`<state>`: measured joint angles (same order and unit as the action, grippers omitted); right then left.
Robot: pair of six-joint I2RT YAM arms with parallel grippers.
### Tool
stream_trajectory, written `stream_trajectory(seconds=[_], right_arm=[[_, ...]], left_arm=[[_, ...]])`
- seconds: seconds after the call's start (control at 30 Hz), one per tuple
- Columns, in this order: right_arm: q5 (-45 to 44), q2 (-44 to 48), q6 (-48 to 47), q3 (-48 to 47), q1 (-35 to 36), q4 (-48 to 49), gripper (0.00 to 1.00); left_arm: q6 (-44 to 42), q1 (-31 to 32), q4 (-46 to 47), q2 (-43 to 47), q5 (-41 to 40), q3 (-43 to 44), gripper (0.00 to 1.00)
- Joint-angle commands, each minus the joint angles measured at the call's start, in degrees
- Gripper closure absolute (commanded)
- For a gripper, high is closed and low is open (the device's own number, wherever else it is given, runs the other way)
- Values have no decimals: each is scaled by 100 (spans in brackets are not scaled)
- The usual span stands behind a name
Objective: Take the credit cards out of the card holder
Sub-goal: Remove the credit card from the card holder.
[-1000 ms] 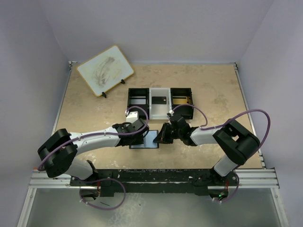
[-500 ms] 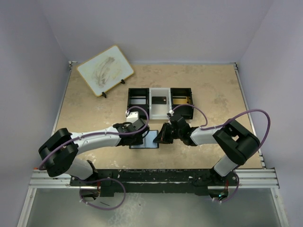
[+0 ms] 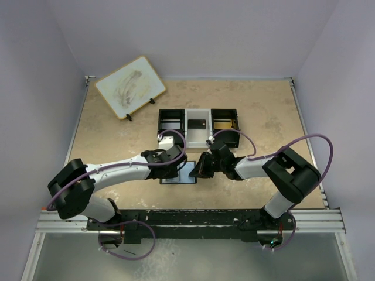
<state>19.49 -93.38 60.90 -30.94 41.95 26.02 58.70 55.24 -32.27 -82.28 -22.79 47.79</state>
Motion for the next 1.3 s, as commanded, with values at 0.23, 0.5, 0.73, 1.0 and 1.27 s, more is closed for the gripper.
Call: stream_trajectory(seconds=[0.23,0.5,0.73,1.0,1.27], right_arm=[[-165,-198,-189,9,23,-545,96],[-164,-203,-188,16,21,-541,97],[-163,-198,-202,16,23,-545,97],[-150,-215,-215,-3,23,-545,97],[-147,-242,-237,-34,23,-572,97]], left_arm=[[-79,83,618,356,181,108,74],[-37,83,739,432,229,47,72],[-47,79,356,267,45,184,69],[-140,83,-171,241,-248,452,58],[-207,90,-120,-145,46,496,58]])
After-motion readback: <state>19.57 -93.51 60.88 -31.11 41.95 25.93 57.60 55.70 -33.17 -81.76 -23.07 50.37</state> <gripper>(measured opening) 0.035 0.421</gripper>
